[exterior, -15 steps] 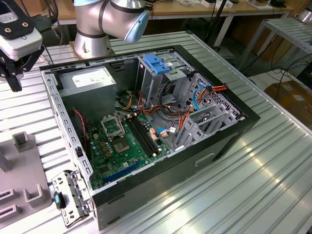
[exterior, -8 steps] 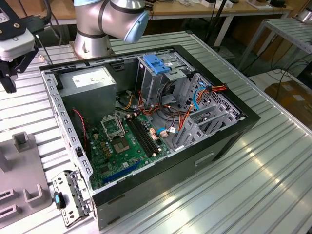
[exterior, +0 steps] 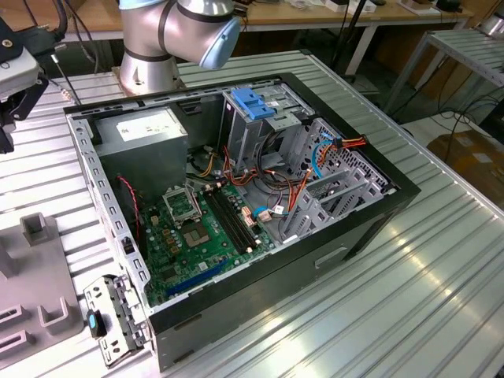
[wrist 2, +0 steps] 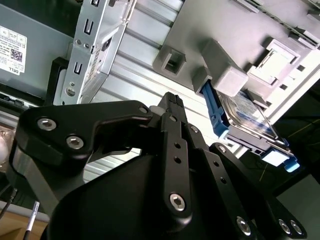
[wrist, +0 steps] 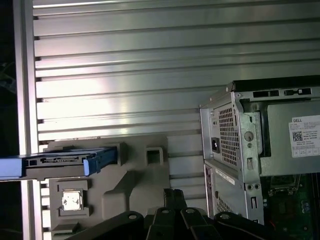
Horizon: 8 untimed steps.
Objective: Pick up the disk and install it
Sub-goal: 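Reach for the disk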
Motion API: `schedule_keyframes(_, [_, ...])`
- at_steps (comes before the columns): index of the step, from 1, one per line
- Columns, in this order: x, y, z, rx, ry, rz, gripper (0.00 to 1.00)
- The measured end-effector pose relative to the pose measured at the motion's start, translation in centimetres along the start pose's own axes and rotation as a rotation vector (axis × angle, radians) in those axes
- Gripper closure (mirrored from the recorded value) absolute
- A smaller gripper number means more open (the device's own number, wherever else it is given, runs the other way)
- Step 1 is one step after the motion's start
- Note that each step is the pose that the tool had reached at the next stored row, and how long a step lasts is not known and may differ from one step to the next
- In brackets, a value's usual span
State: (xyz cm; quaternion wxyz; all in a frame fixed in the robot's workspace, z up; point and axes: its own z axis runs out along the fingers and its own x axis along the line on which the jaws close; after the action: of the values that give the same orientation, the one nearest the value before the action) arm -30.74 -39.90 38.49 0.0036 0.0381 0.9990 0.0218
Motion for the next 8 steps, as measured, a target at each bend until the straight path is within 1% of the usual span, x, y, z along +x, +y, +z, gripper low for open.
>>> schedule_keyframes(4, [0.47,-0.03,0.02,0.0001,0.0008,0.0,0.89])
schedule_keyframes(5, [0.72,-0.05,0.03,0.0,0.0011,0.0,0.89])
schedule_keyframes(8, [1.08,-0.08,0.04,0.0001,0.0018,0.0,0.89])
